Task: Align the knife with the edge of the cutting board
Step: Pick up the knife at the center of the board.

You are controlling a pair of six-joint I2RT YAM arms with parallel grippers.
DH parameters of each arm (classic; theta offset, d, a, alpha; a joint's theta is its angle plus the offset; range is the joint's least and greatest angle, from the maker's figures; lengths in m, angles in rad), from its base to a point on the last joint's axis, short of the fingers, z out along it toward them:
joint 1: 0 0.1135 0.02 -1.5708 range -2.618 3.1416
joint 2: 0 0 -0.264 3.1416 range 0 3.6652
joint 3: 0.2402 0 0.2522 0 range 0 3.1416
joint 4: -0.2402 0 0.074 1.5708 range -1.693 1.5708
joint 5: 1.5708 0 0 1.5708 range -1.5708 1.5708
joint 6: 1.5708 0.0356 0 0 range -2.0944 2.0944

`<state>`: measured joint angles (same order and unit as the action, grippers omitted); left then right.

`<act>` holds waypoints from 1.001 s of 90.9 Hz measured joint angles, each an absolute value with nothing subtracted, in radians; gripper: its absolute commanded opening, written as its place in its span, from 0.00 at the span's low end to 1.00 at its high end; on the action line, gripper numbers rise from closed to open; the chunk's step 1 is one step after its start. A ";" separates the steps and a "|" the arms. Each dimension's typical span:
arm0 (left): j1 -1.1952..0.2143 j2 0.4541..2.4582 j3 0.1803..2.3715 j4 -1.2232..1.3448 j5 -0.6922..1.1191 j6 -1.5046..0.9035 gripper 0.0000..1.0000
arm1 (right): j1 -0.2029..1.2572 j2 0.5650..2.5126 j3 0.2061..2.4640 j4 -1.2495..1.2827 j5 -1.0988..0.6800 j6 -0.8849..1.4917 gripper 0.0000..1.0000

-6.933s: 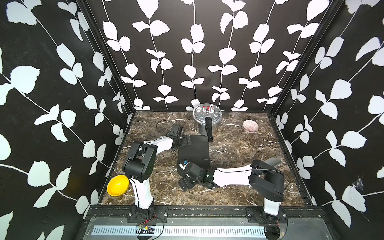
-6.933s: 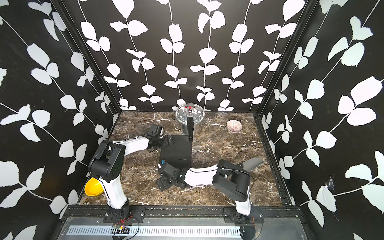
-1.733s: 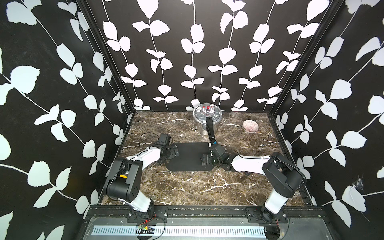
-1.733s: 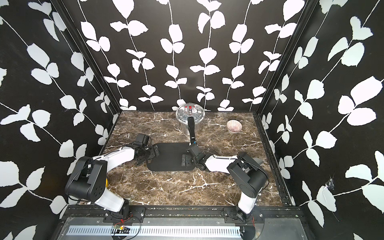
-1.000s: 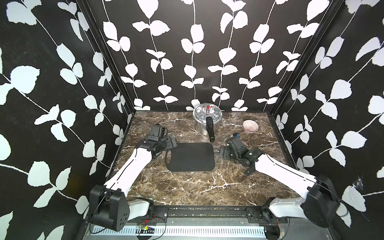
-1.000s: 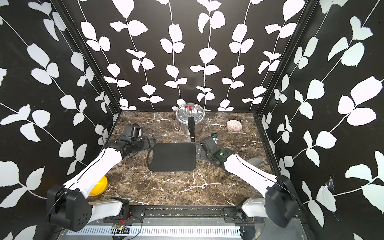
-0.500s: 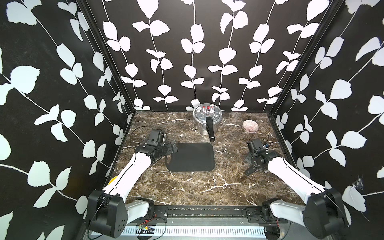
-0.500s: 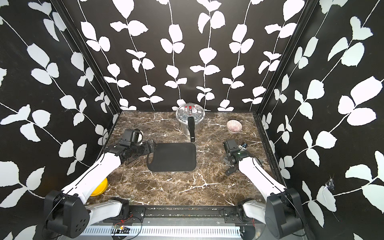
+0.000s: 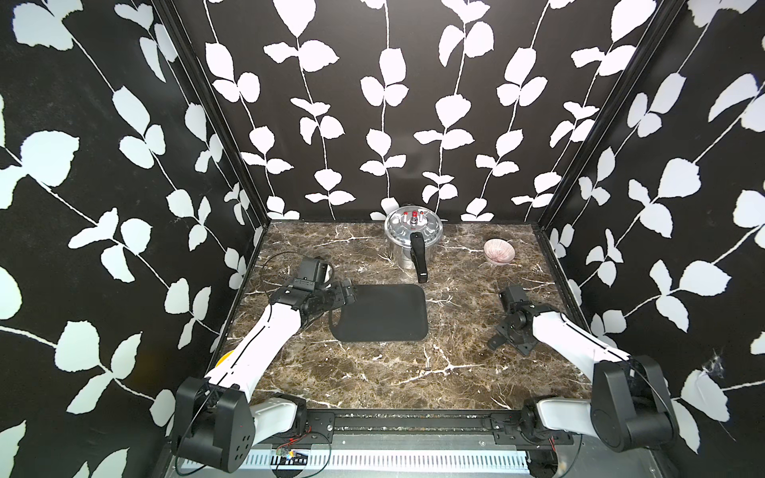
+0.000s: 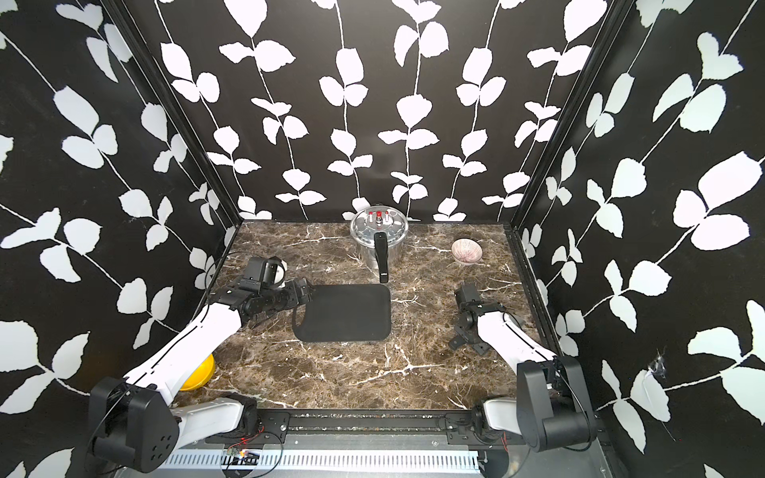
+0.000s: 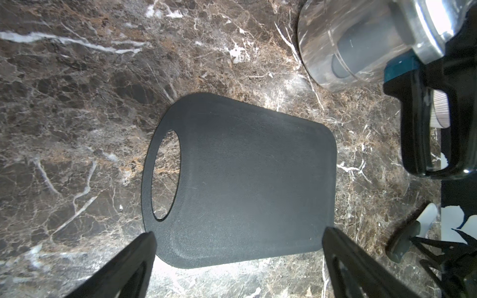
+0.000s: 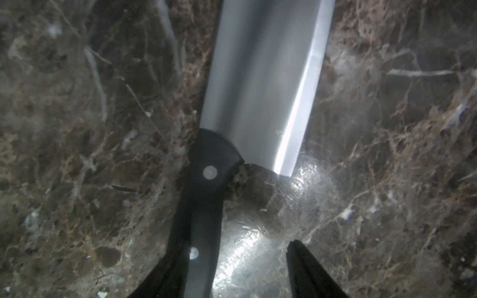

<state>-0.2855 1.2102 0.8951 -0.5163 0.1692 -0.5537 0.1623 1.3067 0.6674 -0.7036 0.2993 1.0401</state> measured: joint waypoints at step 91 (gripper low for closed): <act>-0.286 1.155 0.863 -0.527 0.166 -0.565 0.99 | 0.059 1.389 0.653 -0.512 0.179 0.883 0.16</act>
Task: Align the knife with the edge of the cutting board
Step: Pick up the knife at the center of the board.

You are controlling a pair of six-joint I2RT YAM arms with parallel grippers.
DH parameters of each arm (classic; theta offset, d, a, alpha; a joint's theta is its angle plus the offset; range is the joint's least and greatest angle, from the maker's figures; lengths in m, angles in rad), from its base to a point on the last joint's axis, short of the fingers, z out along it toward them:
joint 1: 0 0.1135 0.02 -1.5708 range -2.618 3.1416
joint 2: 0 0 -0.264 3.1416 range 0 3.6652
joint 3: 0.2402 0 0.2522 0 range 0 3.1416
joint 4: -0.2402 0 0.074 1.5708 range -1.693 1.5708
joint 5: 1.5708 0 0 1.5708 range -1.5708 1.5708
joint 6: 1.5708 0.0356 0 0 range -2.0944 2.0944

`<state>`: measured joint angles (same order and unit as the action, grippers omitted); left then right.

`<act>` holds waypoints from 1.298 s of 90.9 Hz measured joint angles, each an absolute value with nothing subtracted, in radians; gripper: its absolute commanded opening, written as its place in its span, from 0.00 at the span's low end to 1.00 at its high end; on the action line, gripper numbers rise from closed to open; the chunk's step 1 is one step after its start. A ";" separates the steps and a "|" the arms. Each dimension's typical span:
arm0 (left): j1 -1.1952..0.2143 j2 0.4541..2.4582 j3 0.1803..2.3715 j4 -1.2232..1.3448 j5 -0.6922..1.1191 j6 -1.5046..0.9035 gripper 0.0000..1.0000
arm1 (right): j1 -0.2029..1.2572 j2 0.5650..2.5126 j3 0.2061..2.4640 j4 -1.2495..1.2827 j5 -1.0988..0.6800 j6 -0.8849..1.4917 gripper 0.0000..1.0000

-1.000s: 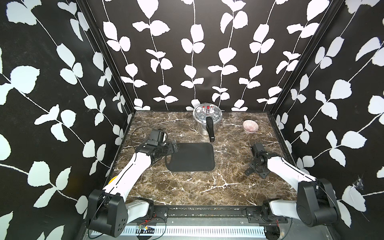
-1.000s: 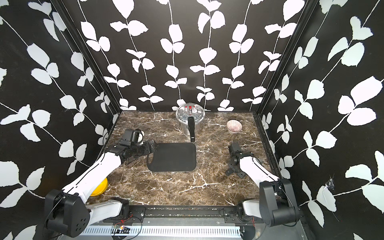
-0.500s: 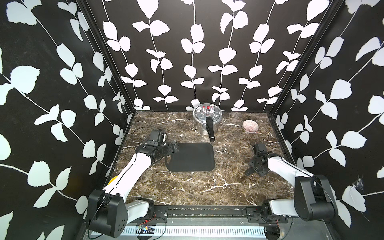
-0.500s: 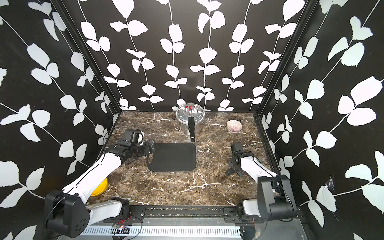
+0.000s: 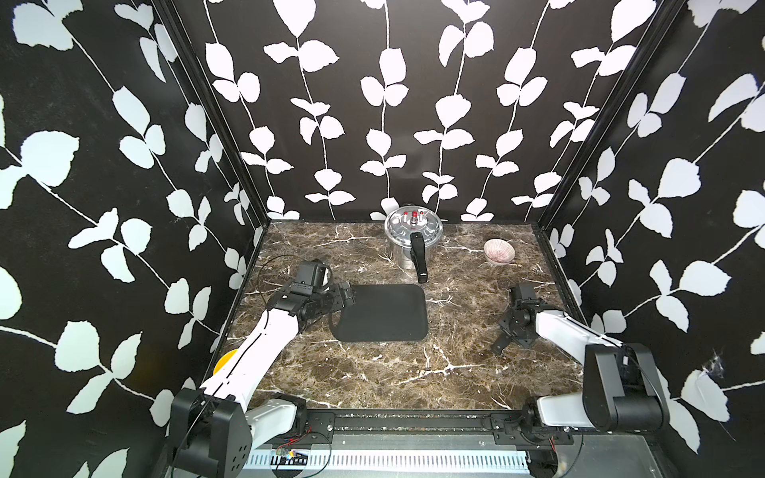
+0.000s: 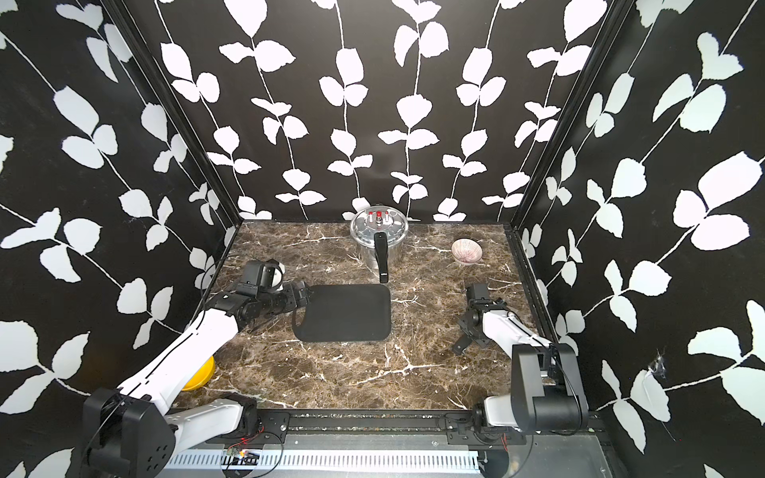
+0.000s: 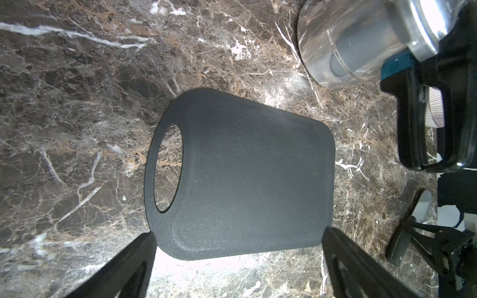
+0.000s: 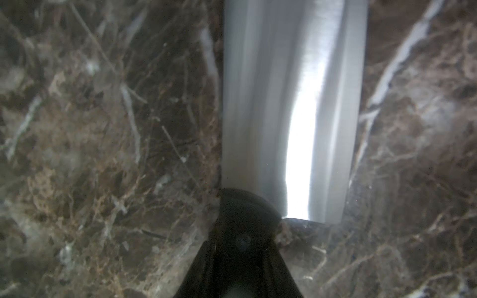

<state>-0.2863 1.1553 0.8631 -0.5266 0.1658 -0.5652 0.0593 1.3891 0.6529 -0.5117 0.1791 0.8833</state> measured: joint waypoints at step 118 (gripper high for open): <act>-0.287 1.139 0.848 -0.558 0.145 -0.575 0.98 | 0.866 1.551 0.950 -0.667 0.249 0.958 0.11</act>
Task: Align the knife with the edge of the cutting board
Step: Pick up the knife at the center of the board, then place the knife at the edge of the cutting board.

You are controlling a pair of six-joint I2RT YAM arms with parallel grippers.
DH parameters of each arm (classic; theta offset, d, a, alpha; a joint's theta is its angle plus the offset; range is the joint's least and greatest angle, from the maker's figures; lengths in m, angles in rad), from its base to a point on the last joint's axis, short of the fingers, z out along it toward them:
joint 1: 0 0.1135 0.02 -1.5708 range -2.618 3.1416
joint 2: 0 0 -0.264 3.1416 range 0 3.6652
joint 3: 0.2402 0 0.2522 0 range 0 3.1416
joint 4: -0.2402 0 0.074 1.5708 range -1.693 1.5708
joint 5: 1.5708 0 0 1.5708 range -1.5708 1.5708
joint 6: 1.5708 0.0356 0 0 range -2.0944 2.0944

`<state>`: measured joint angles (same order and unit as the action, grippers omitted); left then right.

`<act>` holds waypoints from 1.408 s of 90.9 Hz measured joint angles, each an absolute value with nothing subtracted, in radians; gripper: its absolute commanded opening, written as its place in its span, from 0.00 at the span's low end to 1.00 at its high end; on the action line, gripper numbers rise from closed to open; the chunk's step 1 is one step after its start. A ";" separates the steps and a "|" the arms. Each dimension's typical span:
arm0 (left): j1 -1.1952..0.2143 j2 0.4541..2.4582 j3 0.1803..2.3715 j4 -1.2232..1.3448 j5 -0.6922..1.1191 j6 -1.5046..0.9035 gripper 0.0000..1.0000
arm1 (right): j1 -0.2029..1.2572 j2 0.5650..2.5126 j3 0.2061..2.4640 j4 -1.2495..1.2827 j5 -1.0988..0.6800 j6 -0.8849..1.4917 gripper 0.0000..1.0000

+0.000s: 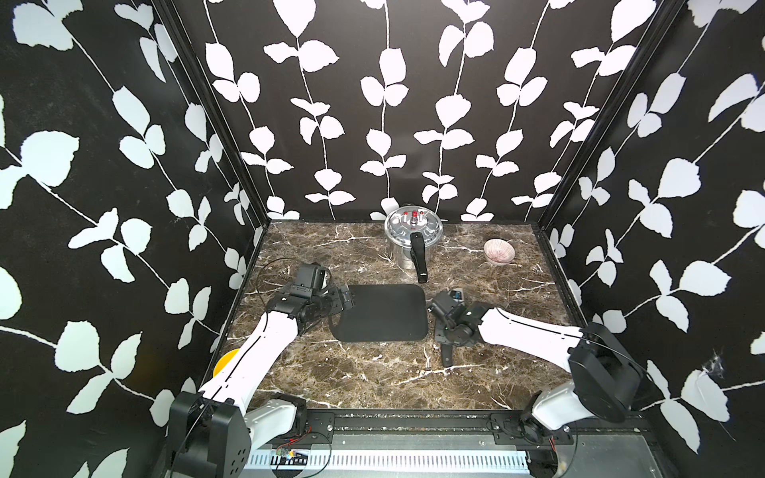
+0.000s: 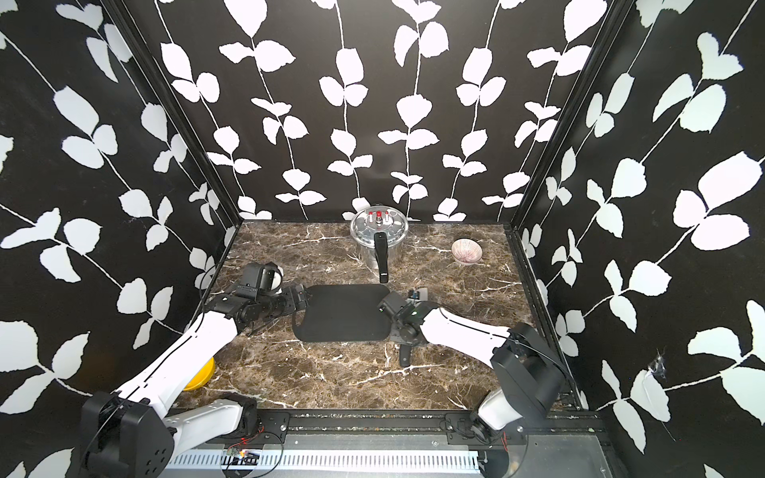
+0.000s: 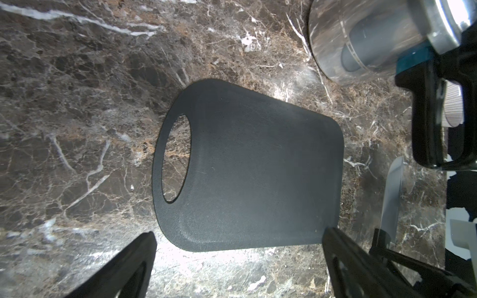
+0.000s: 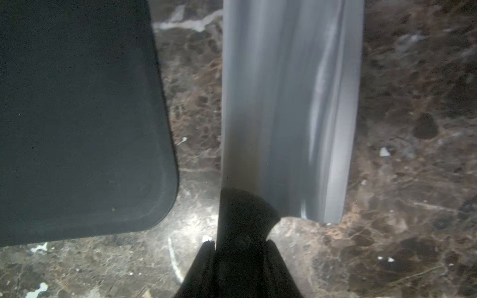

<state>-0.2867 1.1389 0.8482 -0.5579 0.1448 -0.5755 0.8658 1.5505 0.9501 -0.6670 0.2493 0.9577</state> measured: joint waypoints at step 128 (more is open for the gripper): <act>-0.287 1.098 0.984 -0.688 0.046 -0.565 0.98 | 1.098 1.816 1.159 -0.651 0.262 1.049 0.11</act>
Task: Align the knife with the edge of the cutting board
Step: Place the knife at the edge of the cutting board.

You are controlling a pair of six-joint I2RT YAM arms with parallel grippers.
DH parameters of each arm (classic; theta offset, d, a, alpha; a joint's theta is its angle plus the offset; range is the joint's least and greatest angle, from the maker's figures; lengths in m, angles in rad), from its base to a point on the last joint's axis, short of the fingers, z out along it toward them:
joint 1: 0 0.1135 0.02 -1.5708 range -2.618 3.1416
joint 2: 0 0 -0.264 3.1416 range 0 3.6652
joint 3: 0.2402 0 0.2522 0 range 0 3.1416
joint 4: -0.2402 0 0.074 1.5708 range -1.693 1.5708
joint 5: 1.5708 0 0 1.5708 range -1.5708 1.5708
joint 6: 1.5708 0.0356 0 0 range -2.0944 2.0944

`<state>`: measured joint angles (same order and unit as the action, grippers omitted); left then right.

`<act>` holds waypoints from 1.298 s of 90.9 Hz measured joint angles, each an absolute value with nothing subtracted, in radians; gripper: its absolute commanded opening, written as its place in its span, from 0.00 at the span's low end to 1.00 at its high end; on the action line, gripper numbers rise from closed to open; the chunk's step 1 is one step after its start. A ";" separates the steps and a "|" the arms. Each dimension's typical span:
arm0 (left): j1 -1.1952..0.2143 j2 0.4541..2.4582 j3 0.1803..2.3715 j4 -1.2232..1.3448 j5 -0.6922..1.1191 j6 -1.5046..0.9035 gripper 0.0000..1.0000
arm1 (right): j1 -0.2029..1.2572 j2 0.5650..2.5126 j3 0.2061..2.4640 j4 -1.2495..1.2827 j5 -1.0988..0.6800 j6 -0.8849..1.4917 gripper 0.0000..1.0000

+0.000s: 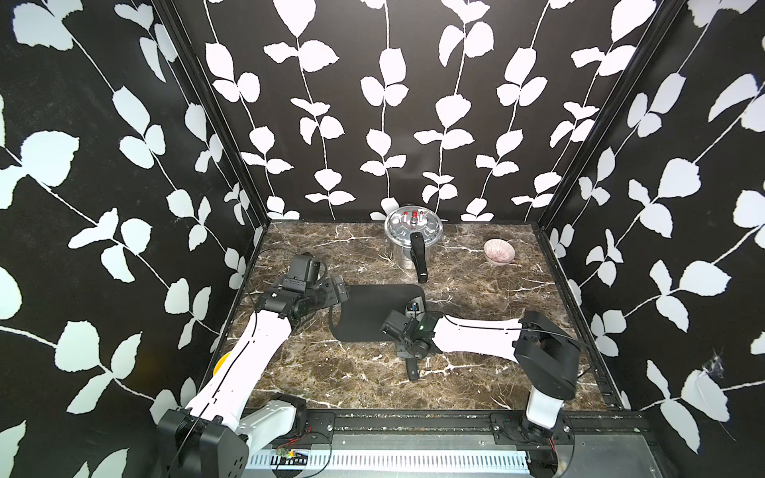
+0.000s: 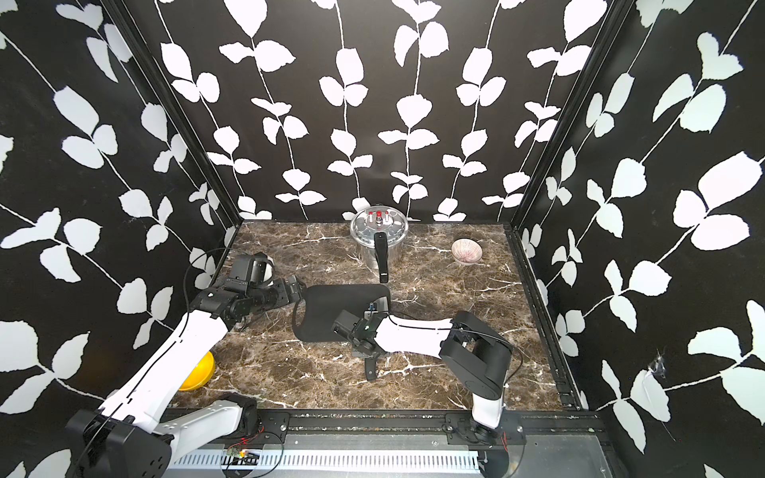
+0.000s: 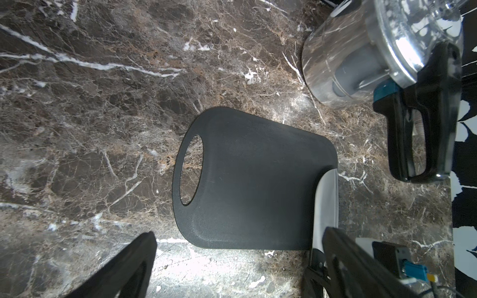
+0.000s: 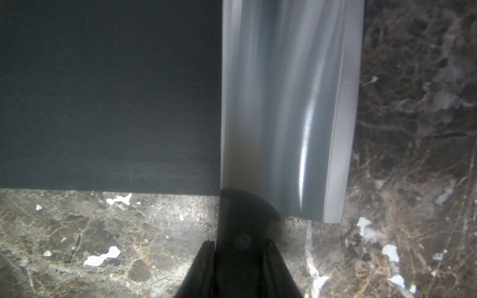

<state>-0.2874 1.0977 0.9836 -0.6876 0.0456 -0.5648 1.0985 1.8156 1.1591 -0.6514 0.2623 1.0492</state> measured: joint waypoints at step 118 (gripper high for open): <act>-0.287 1.097 0.987 -0.691 0.049 -0.575 0.98 | 1.021 1.848 1.201 -0.643 0.259 0.995 0.11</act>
